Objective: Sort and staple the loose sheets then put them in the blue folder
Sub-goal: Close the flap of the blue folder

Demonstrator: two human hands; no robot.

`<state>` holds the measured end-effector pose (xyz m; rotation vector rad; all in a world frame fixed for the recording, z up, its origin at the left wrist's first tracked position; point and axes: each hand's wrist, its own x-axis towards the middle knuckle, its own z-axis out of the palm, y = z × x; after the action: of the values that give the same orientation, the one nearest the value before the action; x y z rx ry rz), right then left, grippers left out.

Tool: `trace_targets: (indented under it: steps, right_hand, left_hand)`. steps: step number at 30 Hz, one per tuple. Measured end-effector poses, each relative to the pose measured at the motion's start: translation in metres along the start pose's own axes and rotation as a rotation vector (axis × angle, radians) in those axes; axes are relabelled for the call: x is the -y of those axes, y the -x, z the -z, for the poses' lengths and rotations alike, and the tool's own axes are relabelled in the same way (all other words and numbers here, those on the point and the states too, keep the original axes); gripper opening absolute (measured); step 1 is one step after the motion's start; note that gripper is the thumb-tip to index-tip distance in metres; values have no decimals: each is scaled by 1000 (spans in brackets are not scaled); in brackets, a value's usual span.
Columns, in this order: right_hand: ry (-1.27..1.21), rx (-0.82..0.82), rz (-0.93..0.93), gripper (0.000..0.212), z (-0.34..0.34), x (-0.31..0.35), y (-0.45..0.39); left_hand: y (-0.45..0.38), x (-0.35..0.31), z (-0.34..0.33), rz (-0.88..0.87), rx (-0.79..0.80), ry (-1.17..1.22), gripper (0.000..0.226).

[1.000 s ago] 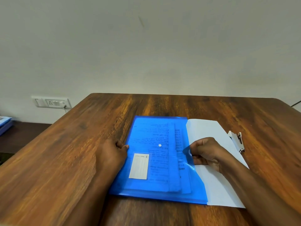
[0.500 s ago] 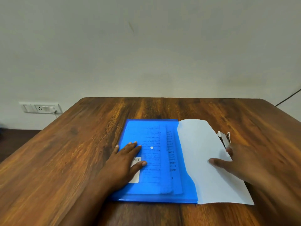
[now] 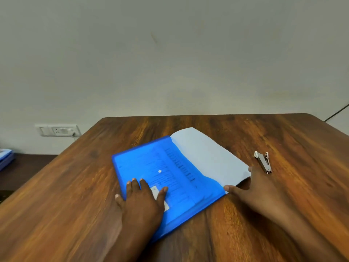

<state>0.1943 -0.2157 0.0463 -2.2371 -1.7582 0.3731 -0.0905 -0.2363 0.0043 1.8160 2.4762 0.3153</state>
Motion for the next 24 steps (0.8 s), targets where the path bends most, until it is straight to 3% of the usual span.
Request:
trace_targets:
  steps: [5,8,15,20,24]
  right_hand:
    - [-305,80,23,76,-13,10,-36]
    - [-333,63,51,68,-17,17,-52]
    - [-230,-7,74,84,-34,36,-75]
    - [-87,-84,128,87,-48,32,-86]
    - [-85,-148,175,90,-52,22,-94]
  left_hand:
    - [34,-34,1,19,45,-87,108]
    - [47,-45,-7,-103,-20,-69,99]
    - [70,-79,-17,-306,-210,-108,90]
    - [78,-103,-26,-401,-220,-118,87]
    - [60,-102,-24,-416,-235,-36,64]
